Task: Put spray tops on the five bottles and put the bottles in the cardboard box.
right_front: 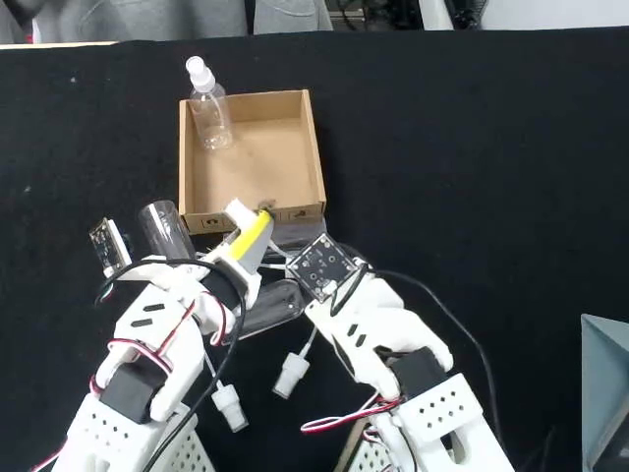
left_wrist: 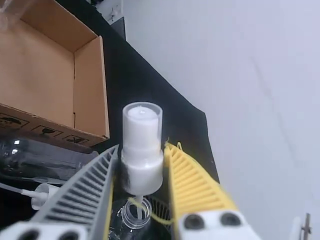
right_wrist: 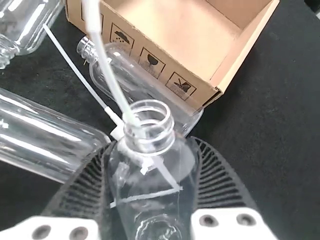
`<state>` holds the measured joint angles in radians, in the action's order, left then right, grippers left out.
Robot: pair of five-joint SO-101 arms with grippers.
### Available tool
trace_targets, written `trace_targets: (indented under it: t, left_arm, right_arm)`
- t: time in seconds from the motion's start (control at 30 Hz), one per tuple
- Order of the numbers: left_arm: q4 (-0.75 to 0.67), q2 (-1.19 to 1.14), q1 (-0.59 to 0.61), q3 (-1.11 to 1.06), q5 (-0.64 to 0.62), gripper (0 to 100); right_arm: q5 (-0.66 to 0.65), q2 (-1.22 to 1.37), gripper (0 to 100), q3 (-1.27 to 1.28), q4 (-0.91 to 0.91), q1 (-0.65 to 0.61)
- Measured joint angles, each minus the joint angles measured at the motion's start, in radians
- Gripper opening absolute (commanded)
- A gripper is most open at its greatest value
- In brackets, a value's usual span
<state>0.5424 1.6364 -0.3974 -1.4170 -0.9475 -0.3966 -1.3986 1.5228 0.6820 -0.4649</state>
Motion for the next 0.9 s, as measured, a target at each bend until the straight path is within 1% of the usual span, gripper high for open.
trace_targets:
  t: [0.3,0.4,0.57,0.67,0.9]
  left_arm:
    - [-0.002,0.008,0.023,0.0,0.002,3]
    - [-0.002,0.009,0.048,0.002,0.002,3]
    - [-0.002,0.011,0.087,0.002,0.008,3]
    - [-0.002,0.011,0.087,0.002,0.051,3]
    - [0.0,0.066,0.087,-0.025,0.153,3]
  right_arm:
    - [0.0,0.0,9.3,0.002,-0.118,0.0]
    - [-0.002,0.0,9.3,0.002,-0.141,-0.003]
    - [-0.002,0.0,9.2,0.002,-0.163,-0.087]
    - [-0.002,0.0,9.2,0.009,-0.164,-0.118]
    - [0.0,0.0,9.2,0.028,-0.166,-0.118]
